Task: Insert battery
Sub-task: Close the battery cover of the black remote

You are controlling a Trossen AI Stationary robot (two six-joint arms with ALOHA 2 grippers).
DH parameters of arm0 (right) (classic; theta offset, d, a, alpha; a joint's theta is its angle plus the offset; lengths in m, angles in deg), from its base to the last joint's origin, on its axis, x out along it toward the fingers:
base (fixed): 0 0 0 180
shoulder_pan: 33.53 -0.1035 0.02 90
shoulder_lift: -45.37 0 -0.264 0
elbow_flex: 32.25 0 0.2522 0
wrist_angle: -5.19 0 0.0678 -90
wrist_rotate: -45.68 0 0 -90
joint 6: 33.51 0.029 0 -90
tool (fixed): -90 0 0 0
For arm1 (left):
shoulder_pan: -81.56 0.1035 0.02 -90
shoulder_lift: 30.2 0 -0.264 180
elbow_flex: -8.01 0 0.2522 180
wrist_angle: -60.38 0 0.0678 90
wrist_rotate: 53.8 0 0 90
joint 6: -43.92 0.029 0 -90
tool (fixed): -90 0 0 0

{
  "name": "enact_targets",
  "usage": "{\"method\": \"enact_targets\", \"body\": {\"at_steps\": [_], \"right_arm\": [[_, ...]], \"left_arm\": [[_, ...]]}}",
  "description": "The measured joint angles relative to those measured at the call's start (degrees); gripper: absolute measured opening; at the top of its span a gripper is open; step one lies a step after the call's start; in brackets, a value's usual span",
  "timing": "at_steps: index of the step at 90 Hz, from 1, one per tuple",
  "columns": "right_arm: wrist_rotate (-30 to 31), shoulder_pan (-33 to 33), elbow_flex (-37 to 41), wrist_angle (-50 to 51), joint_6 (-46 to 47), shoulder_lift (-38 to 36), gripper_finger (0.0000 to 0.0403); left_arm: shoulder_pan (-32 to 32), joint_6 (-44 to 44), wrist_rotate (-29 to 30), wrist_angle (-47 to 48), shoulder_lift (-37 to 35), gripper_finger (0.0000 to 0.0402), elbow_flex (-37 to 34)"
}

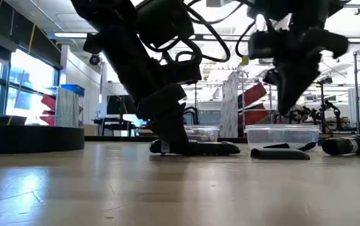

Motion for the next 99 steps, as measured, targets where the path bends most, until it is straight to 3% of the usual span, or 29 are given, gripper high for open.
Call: {"method": "enact_targets", "body": {"at_steps": [33, 58, 81, 99], "right_arm": [[0.6, -0.9, 0.0, 2.1, 4.0, 5.4, 0.0], [19.9, 1.4, 0.0, 6.3, 3.9, 5.0, 0.0], [14.6, -6.2, -0.1, 2.7, 4.7, -0.8, 0.0], [14.8, -15.2, 1.0, -2.4, 11.7, -0.9, 0.0001]], "left_arm": [[-0.1, 0.0, 0.1, -0.2, 0.0, 0.0186, 0.0], [-0.9, 1.5, -2.2, -1.6, 0.1, 0.0186, 0.0], [-1.4, -0.6, -4.6, -1.3, 0.1, 0.0186, 0.0], [-5.1, -3.3, -5.1, -1.3, 0.1, 0.0186, 0.0]]}}
